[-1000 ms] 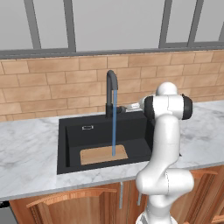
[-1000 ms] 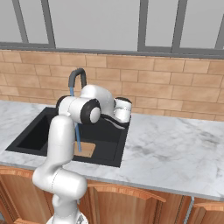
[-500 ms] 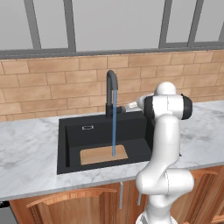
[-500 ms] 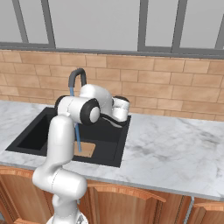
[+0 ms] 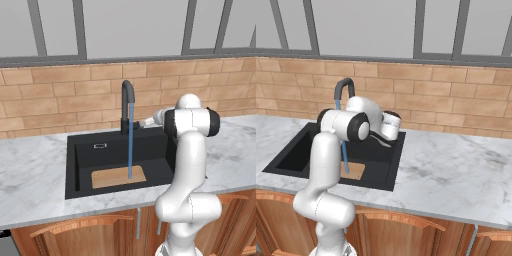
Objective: Turn on the sink faucet with hot water and rinse the cutting board for ten seconds, then turn off the faucet. Push the cutting board to reach the water if necessary.
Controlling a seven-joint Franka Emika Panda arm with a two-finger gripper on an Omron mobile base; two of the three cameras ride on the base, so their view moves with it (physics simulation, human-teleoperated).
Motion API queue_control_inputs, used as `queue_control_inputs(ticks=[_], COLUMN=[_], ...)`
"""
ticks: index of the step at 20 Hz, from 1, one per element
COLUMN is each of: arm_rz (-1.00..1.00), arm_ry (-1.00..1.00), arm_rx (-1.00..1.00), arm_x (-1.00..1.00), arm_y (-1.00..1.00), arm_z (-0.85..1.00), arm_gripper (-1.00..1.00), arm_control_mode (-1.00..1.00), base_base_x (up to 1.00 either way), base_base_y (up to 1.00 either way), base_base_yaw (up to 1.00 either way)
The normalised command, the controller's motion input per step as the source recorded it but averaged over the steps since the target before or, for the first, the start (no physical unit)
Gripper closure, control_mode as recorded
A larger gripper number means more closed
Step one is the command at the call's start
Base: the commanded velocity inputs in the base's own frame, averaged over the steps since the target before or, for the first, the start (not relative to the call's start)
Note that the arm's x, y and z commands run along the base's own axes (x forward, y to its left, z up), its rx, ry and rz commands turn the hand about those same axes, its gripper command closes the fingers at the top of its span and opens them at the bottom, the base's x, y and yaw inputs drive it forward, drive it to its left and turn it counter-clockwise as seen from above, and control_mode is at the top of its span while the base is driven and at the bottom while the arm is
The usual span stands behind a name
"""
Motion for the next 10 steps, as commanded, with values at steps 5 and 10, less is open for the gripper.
queue_control_inputs(ticks=[5, 10], arm_rz=[0.01, 0.0], arm_ry=[0.0, 0.0], arm_rx=[0.0, 0.0], arm_x=[-0.24, -0.4], arm_y=[0.0, 0.0], arm_z=[-0.06, -0.04], arm_gripper=[-1.0, -1.0], arm_control_mode=[-1.0, -1.0], base_base_x=[0.0, 0.0], base_base_y=[0.0, 0.0], base_base_yaw=[0.0, 0.0])
